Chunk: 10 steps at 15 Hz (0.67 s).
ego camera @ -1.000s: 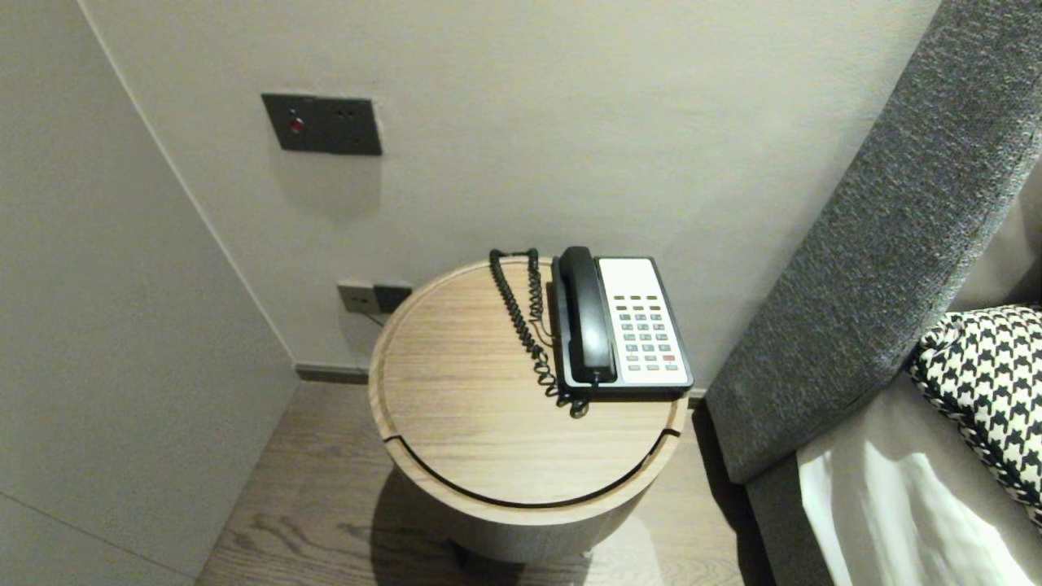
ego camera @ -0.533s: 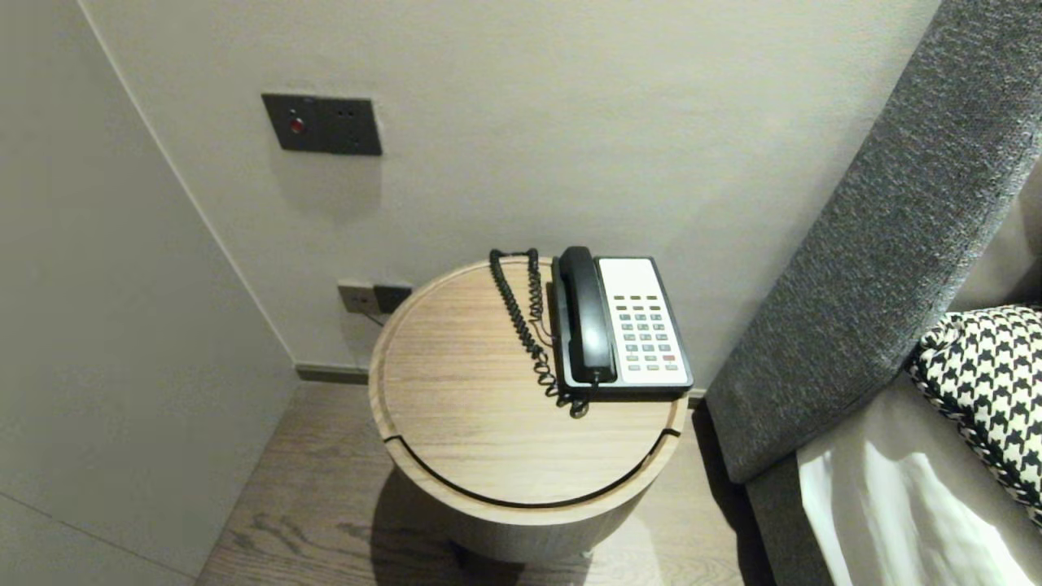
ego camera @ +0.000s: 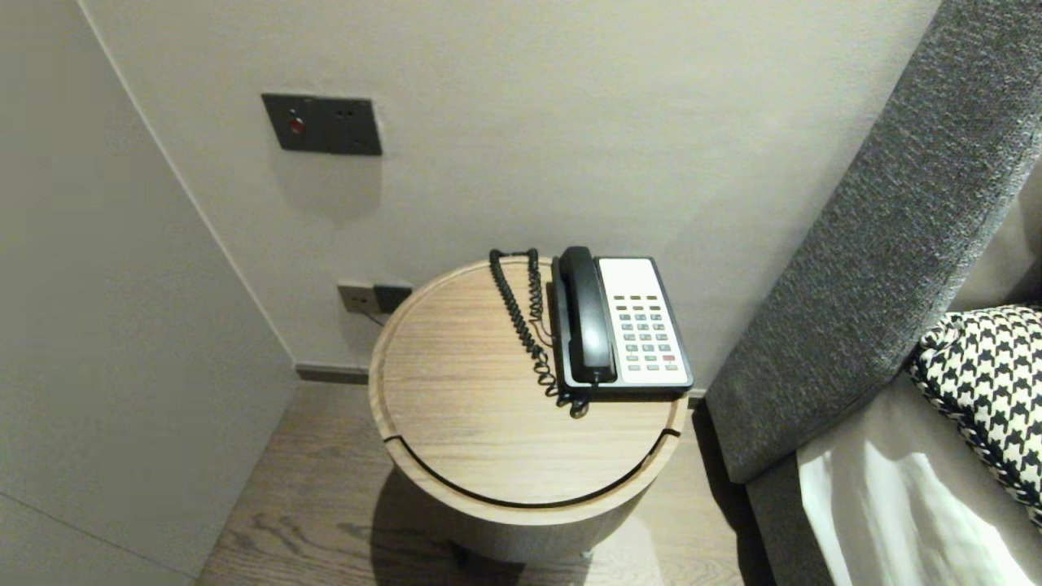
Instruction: Open the nightstand drawer
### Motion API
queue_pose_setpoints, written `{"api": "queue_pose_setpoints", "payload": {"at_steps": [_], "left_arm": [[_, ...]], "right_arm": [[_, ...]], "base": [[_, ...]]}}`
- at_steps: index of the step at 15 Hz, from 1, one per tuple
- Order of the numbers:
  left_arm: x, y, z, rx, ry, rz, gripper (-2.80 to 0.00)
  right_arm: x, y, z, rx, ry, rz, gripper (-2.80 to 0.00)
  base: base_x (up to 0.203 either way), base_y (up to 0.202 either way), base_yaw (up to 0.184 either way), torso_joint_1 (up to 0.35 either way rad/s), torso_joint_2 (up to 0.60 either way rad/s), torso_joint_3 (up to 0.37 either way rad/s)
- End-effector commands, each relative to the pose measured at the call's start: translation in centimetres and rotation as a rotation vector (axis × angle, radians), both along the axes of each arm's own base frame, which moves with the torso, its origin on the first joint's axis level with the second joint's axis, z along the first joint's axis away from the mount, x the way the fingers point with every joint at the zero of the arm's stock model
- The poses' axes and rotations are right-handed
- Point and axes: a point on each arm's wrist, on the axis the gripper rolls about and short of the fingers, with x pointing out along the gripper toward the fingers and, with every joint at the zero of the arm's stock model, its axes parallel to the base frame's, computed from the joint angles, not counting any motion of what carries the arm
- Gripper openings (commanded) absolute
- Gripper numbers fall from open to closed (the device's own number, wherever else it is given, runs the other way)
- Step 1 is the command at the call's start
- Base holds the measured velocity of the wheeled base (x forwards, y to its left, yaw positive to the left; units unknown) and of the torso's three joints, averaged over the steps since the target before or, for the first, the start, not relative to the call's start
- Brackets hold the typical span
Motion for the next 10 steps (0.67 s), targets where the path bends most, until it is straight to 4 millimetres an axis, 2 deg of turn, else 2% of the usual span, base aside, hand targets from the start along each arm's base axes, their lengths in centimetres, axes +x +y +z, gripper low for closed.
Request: {"api": "queue_pose_setpoints", "payload": {"at_steps": [1, 5, 8, 10], "left_arm": [[0.0, 0.0, 0.0, 0.001, -0.004, 0.002, -2.8], [0.0, 0.0, 0.0, 0.0, -0.003, 0.001, -2.8], [0.0, 0.0, 0.0, 0.001, -0.004, 0.001, -2.8], [0.0, 0.0, 0.0, 0.001, -0.004, 0.001, -2.8]], "right_arm": [[0.0, 0.0, 0.1, 0.0, 0.007, 0.008, -2.8], [-1.8, 0.1, 3.8, -0.005, 0.078, 0.068, -2.8], [-0.6, 0.2, 7.3, -0.006, 0.17, 0.11, -2.8], [1.0, 0.3, 10.1, -0.007, 0.195, 0.129, -2.8]], "base": [[0.0, 0.0, 0.0, 0.0, 0.0, 0.0], [0.0, 0.0, 0.0, 0.0, 0.0, 0.0], [0.0, 0.0, 0.0, 0.0, 0.0, 0.0], [0.0, 0.0, 0.0, 0.0, 0.0, 0.0]]}}
